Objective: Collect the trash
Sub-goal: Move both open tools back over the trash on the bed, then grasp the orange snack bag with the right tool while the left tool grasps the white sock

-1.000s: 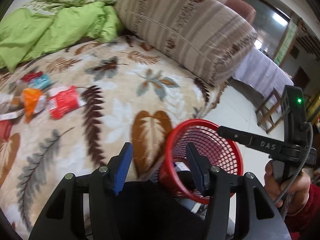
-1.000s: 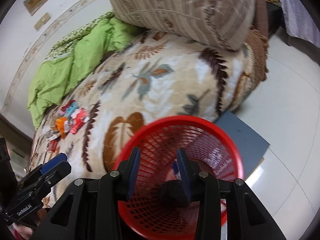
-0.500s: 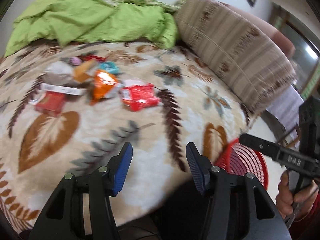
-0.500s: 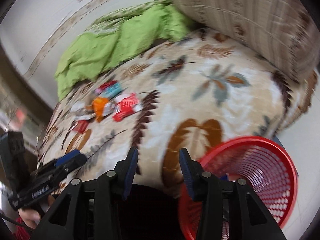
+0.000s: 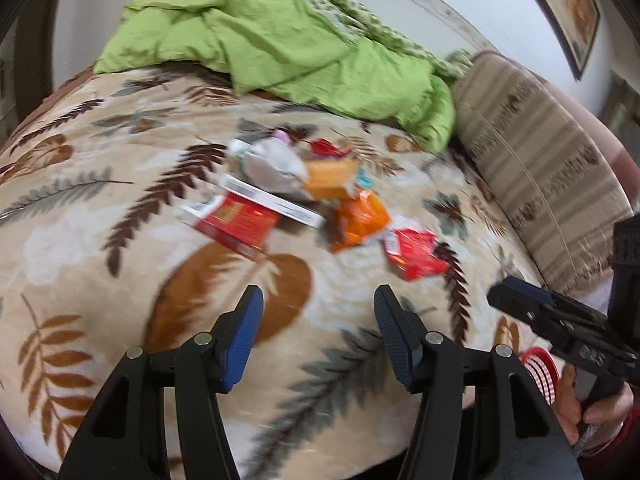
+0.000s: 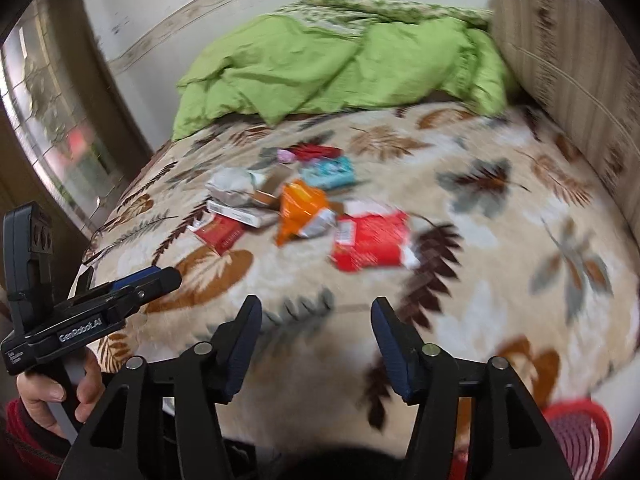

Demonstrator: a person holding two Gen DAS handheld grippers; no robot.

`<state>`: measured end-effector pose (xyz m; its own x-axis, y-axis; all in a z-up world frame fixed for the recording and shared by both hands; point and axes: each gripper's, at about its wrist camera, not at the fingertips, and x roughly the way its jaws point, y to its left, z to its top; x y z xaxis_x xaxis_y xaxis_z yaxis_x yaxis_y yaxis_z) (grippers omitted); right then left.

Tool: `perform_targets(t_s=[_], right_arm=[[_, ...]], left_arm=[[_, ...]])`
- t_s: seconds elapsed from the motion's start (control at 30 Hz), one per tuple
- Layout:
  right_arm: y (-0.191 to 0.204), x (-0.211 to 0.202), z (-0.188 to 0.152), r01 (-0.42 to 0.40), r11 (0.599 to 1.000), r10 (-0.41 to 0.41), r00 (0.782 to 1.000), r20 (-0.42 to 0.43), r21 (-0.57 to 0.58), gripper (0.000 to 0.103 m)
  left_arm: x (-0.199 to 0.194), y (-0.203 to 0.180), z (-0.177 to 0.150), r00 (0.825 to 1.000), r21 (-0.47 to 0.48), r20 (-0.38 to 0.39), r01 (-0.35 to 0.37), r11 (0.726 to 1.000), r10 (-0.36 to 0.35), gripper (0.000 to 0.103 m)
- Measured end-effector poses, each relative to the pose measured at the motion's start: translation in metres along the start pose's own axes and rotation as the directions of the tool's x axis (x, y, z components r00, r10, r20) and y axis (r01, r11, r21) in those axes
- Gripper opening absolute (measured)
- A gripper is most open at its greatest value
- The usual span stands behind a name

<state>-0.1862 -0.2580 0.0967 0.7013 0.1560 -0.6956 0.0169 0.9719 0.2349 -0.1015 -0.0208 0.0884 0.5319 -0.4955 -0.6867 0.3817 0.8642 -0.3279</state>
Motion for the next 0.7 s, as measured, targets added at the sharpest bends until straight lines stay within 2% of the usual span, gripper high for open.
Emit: perform_targets(t_s=[0.2, 0.43, 0.53, 0.6, 0.7], right_arm=[[0.017, 0.060, 0.037, 0.012, 0.998, -0.013, 1.000, -0.011, -0.059, 0.065], [0.014, 0.128, 0.070, 0.055, 0.997, -0.057, 0.997, -0.048, -0.053, 0.065], [0.016, 0.152, 0.075, 0.083, 0.993, -0.089, 0.993, -0.073, -0.083, 0.065], [0.015, 0.160, 0.074, 0.074, 0.994, -0.082, 0.993, -0.087, -0.081, 0.065], [0.015, 0.164, 0.069, 0.086, 0.993, -0.093, 0.992, -0.087, -0.080, 0.059]], left_arm=[[-0.002, 0.027, 0.012, 0.999, -0.028, 0.016, -0.037, 0.999, 0.037, 0.060], [0.003, 0.038, 0.030, 0.998, -0.003, 0.033, -0.059, 0.998, 0.059, 0.062], [0.012, 0.037, 0.047, 0.997, 0.031, 0.046, -0.063, 0.998, 0.061, 0.071], [0.019, 0.035, 0.057, 0.997, 0.047, 0.053, -0.066, 0.997, 0.064, 0.071], [0.036, 0.032, 0.072, 0.996, 0.060, 0.055, -0.069, 0.996, 0.065, 0.072]])
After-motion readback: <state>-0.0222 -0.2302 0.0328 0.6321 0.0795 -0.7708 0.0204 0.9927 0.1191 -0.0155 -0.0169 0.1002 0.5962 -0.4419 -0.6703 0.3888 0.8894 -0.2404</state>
